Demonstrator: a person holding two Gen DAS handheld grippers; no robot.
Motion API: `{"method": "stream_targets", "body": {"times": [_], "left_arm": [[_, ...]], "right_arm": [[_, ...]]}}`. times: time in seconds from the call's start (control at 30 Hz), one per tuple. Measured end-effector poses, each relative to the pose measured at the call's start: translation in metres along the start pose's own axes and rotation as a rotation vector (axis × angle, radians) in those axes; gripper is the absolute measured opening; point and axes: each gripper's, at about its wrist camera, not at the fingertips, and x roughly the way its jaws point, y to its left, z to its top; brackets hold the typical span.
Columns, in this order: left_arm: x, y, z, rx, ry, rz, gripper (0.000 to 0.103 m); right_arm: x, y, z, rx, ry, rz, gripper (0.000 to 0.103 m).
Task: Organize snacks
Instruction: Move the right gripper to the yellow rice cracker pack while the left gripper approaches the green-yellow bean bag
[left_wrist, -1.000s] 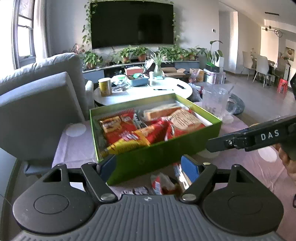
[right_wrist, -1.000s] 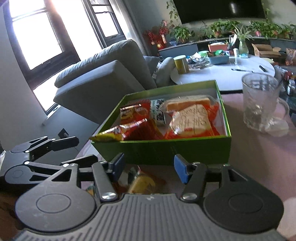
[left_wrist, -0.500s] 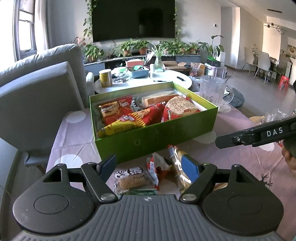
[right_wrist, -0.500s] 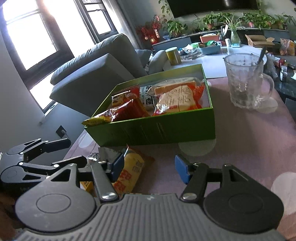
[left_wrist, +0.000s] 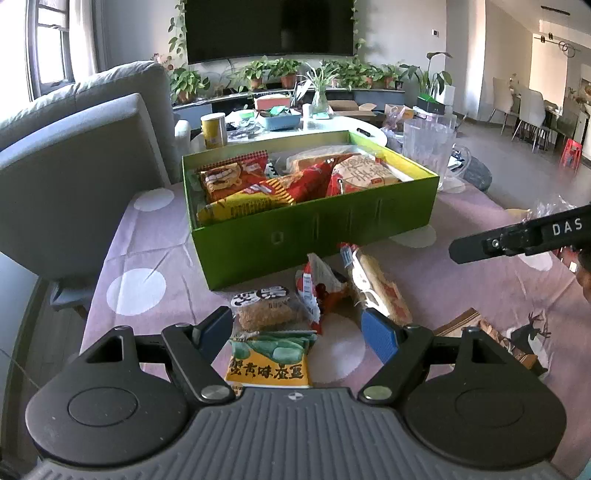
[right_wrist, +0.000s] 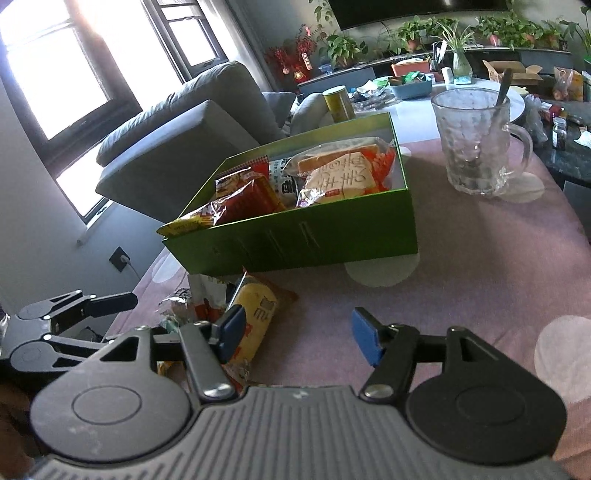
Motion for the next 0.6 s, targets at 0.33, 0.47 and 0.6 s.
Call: {"method": "stream_targets", "body": {"times": [0.33, 0.47, 0.6], "left_arm": [[0.002, 0.006, -0.002, -0.017, 0.012, 0.012, 0.075], [0.003, 0.007, -0.003, -0.022, 0.016, 0.017, 0.075], [0.004, 0.011, -0.003, -0.035, 0.019, 0.024, 0.075]], "right_arm": [[0.002, 0.002, -0.002, -0.002, 0.012, 0.000, 0.071], [0.004, 0.003, -0.004, -0.005, 0.020, 0.000, 0.071], [0.006, 0.005, -0.005, -0.010, 0.025, -0.004, 0.071]]}}
